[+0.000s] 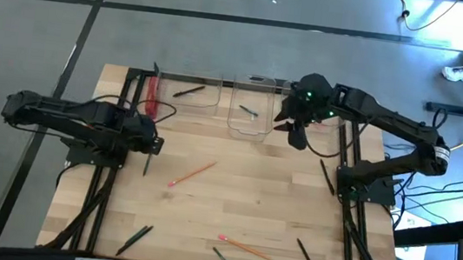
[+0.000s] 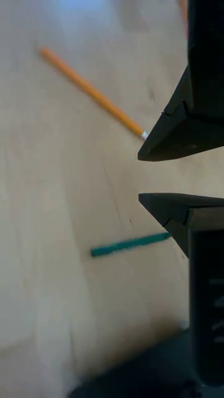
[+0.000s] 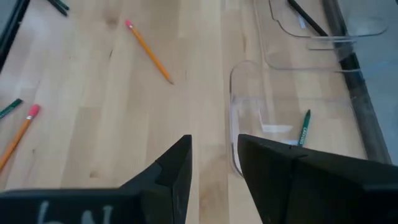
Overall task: Sort crayons/erasers/pens/pencils in bins
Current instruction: Put the green crayon into the middle transparent bin
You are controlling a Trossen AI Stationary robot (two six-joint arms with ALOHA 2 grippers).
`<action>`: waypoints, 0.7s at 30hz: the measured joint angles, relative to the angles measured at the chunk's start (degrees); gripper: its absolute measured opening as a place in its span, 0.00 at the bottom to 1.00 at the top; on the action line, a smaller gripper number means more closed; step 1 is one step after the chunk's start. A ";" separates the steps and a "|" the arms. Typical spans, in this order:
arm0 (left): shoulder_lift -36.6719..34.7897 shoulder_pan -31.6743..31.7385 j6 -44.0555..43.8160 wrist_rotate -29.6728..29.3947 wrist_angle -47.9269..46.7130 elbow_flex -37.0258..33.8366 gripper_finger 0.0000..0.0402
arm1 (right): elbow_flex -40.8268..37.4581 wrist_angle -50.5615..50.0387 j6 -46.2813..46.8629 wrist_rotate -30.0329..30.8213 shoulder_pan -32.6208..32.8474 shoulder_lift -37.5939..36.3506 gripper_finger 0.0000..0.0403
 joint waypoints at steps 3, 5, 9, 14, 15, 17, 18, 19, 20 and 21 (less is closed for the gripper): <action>0.24 0.01 -2.47 1.34 0.90 -2.37 0.21 | 0.00 0.12 0.04 -2.05 0.00 0.00 0.33; 0.34 0.00 -3.67 2.65 1.73 -3.65 0.21 | 0.00 0.23 0.02 -4.45 0.00 0.00 0.33; 1.35 0.00 -4.29 3.63 5.05 -5.83 0.21 | 0.00 0.43 0.03 -10.00 0.00 0.00 0.33; 4.15 0.00 -3.54 3.43 5.36 -6.27 0.21 | 0.00 0.47 -0.03 -16.75 -0.02 0.00 0.33; 4.98 0.02 -2.08 3.43 5.76 -6.27 0.21 | 0.00 0.47 -0.06 -17.52 -0.02 0.00 0.33; 6.97 0.00 1.37 3.45 6.99 -6.25 0.21 | 0.00 0.50 -0.16 -18.00 -0.02 0.00 0.33; 7.94 0.00 2.62 3.47 7.77 -6.25 0.21 | 0.00 0.54 -0.21 -17.99 -0.02 0.00 0.33; 8.95 0.00 3.27 3.47 8.70 -6.25 0.21 | 0.00 0.56 -0.22 -17.97 -0.04 0.00 0.33; 10.10 0.01 3.88 3.50 9.42 -6.25 0.21 | 0.00 0.59 -0.22 -17.96 -0.04 0.00 0.33; 11.26 0.02 4.05 3.68 9.80 -6.25 0.21 | 0.00 0.65 -0.20 -17.96 -0.02 0.00 0.33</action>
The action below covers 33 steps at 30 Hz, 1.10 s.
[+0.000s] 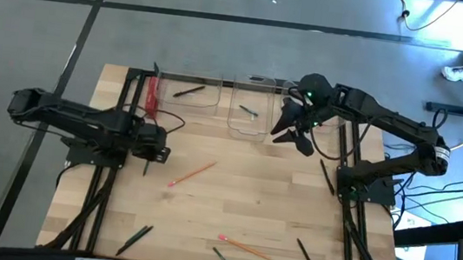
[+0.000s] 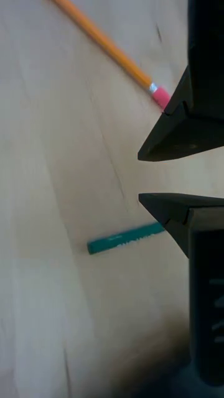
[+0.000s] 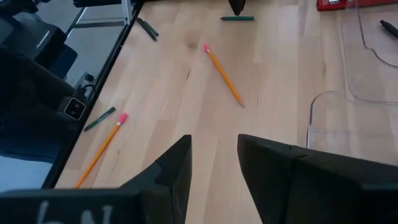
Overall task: Sort crayons/erasers/pens/pencils in bins
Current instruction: Put the green crayon into the middle transparent bin
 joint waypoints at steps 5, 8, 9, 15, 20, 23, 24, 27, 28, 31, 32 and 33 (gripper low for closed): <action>5.32 -0.35 -0.04 0.84 0.09 0.00 0.21 | 0.00 0.13 0.02 0.02 0.00 0.00 0.33; 7.84 -0.41 0.06 1.02 0.05 0.00 0.21 | 0.00 0.11 0.02 0.02 -0.02 0.00 0.33; 8.43 -0.39 0.13 1.02 0.06 0.00 0.21 | 0.00 0.11 0.02 0.02 0.00 0.00 0.33; 10.44 -0.39 -0.71 0.36 -2.68 0.02 0.21 | 0.00 0.11 0.04 0.04 0.00 0.00 0.33; 11.82 -0.39 -1.20 -0.33 -3.28 0.04 0.21 | 0.00 0.11 0.02 0.07 0.00 0.02 0.33; 12.88 -0.39 -1.20 -0.56 -3.06 0.04 0.21 | 0.00 0.11 0.04 0.07 0.00 0.02 0.33; 13.20 -0.39 -1.20 -0.58 -3.01 0.04 0.21 | 0.00 0.09 0.04 0.07 -0.02 0.02 0.33; 13.90 -0.39 -1.20 -0.58 -2.73 0.04 0.21 | 0.00 0.09 0.04 0.07 -0.01 0.02 0.33; 13.98 -0.39 -1.20 -0.58 -2.36 0.04 0.21 | 0.00 0.09 0.04 0.07 0.00 0.02 0.33; 13.96 -0.39 -1.21 -0.58 -0.72 0.04 0.21 | 0.00 0.06 0.04 0.07 -0.02 0.02 0.33; 13.96 -0.39 -1.21 -0.59 -0.42 0.04 0.21 | 0.00 0.06 0.04 0.07 0.00 0.02 0.33; 13.96 -0.39 -1.21 -0.59 -0.25 0.04 0.21 | 0.00 0.06 0.04 0.07 -0.01 0.02 0.33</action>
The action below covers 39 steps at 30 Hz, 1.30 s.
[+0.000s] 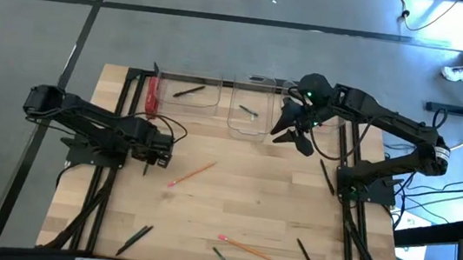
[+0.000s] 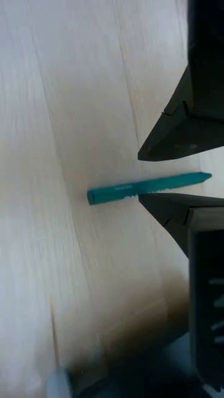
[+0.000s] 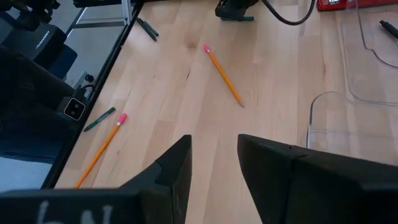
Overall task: Sort crayons/erasers/pens/pencils in bins
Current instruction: Put the green crayon into the middle transparent bin
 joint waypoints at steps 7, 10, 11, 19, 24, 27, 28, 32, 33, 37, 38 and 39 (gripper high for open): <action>0.00 -0.01 -0.14 -0.67 -0.13 0.00 0.21 | -0.02 -0.04 0.00 0.01 0.01 0.00 0.33; 0.00 0.00 -0.21 -1.23 -0.14 -0.02 0.21 | -0.02 -0.07 0.00 0.01 0.01 0.00 0.33; 0.00 0.00 -0.24 -1.23 -0.04 -0.18 0.21 | -0.02 -0.07 0.00 0.01 0.01 0.00 0.33; -0.23 0.02 -0.66 0.34 2.66 -3.47 0.21 | -0.02 -0.52 0.00 0.01 0.00 0.00 0.33; -0.20 0.02 -0.62 0.34 2.90 -3.54 0.21 | -0.04 -0.52 0.00 0.04 0.01 0.00 0.33; -0.17 0.02 -0.50 0.36 2.97 -3.58 0.21 | -0.04 -0.51 0.00 0.04 0.00 0.00 0.33; -0.17 0.02 -0.49 0.36 2.99 -3.60 0.21 | -0.04 -0.50 0.00 0.04 0.00 0.00 0.33; -0.15 0.02 -0.46 0.42 3.30 -3.65 0.15 | -0.04 -0.50 0.00 0.04 0.01 0.00 0.33; -0.13 0.02 -0.45 0.47 3.39 -3.65 0.13 | -0.04 -0.50 0.00 0.04 -0.01 0.00 0.33; -0.11 0.02 -0.45 0.55 3.54 -3.67 0.04 | -0.04 -0.49 0.00 0.04 0.01 0.00 0.33; -0.11 0.02 -0.45 0.56 3.54 -3.65 0.03 | -0.04 -0.48 0.00 0.04 0.00 0.00 0.33; -0.11 0.02 -0.45 0.58 3.54 -3.65 0.02 | -0.04 -0.48 0.00 0.04 -0.01 0.00 0.33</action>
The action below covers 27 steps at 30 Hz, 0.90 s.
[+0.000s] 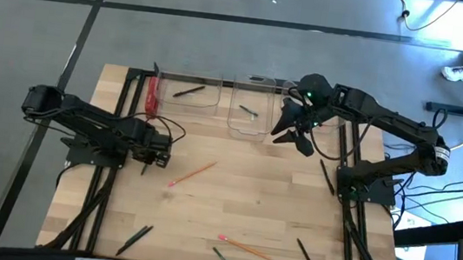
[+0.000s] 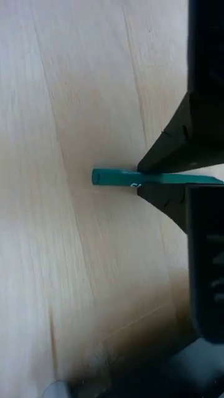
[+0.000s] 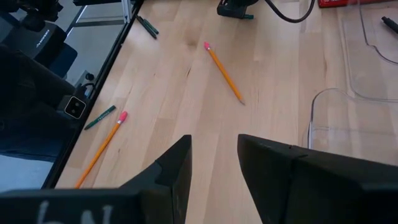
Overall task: Sort crayons/erasers/pens/pencils in bins
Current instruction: Put the green crayon into the middle transparent bin
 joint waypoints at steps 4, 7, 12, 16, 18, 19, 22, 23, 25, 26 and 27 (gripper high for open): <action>0.00 0.00 0.02 0.00 0.00 -0.02 0.02 | 0.00 0.00 0.00 0.00 0.02 0.00 0.33; 0.00 0.00 0.02 0.00 0.02 -0.02 0.01 | 0.00 0.00 0.00 0.00 0.02 0.00 0.33; 0.12 -0.02 1.84 0.13 -0.16 0.93 0.01 | 0.00 0.00 0.00 0.02 0.02 0.00 0.33; 0.31 -0.02 3.49 0.24 2.13 2.91 0.01 | 0.00 0.02 0.00 0.02 0.00 0.00 0.33; 0.19 -0.02 4.20 0.22 3.46 3.42 0.00 | 0.00 0.02 0.00 0.02 0.01 0.01 0.33; 0.22 -0.02 4.73 0.23 4.05 3.44 0.00 | 0.00 0.02 0.00 0.02 0.01 0.01 0.33; 0.17 -0.02 5.43 0.22 8.60 4.62 0.01 | 0.00 0.02 0.00 0.02 0.02 0.00 0.33; 0.17 0.01 6.23 0.18 9.54 4.97 0.01 | 0.00 0.02 0.00 0.02 0.01 0.01 0.33; 0.17 0.04 7.71 -0.26 9.99 5.92 0.00 | 0.00 0.02 0.00 0.02 0.02 0.02 0.33; 0.17 0.13 8.41 -0.51 10.56 6.76 0.00 | 0.00 0.02 0.00 0.02 0.01 0.02 0.33; 0.16 0.32 9.36 -0.86 11.22 7.60 0.00 | 0.00 0.02 0.00 0.02 0.02 0.02 0.33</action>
